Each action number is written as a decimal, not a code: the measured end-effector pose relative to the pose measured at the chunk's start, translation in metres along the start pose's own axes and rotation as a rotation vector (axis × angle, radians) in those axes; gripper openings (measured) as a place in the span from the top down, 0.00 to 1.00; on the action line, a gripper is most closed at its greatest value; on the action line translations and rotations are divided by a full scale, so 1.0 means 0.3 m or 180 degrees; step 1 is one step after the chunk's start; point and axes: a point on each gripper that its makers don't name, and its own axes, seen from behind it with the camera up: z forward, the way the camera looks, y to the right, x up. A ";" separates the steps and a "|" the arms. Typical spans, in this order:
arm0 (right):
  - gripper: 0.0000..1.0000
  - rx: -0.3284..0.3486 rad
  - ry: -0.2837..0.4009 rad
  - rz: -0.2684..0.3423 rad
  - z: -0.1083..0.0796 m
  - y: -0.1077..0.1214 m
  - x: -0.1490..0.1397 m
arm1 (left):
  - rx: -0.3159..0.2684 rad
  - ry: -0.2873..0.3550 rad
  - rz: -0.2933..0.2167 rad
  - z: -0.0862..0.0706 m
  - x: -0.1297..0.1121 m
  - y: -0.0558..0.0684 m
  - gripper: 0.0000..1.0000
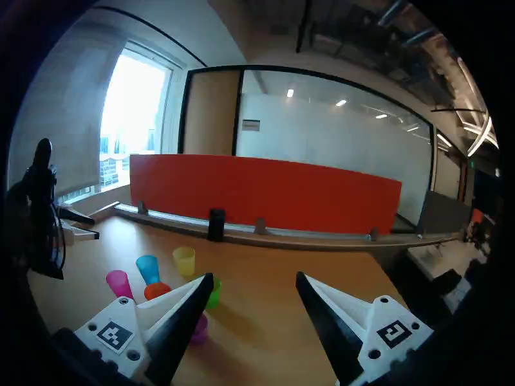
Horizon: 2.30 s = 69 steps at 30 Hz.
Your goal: Pour water
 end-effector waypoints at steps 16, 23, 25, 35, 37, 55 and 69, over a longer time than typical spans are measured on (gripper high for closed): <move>0.00 -0.0051 -0.0273 -0.0023 0.097 -0.134 -0.036 | -0.0578 -0.0450 0.0366 0.253 -0.124 -0.005 0.06; 0.00 -0.0022 -0.0367 -0.0024 0.157 -0.133 -0.059 | -0.0736 -0.0737 0.0401 0.352 -0.199 0.013 0.06; 0.00 -0.0018 -0.0376 -0.0019 0.168 -0.131 -0.061 | -0.0769 -0.0817 0.0394 0.377 -0.221 0.017 0.06; 0.00 -0.0013 -0.0445 -0.0024 0.214 -0.107 -0.090 | -0.0874 -0.1156 0.0487 0.484 -0.321 0.024 0.06; 0.00 -0.0017 -0.0455 -0.0019 0.219 -0.101 -0.095 | -0.0895 -0.1186 0.0509 0.499 -0.329 0.027 0.06; 0.00 -0.0043 -0.0504 -0.0004 0.237 -0.066 -0.118 | -0.1015 -0.1406 0.0616 0.586 -0.381 0.075 0.06; 0.00 -0.0083 -0.0519 0.0009 0.238 -0.047 -0.127 | -0.0991 -0.1466 0.0638 0.623 -0.411 0.082 0.06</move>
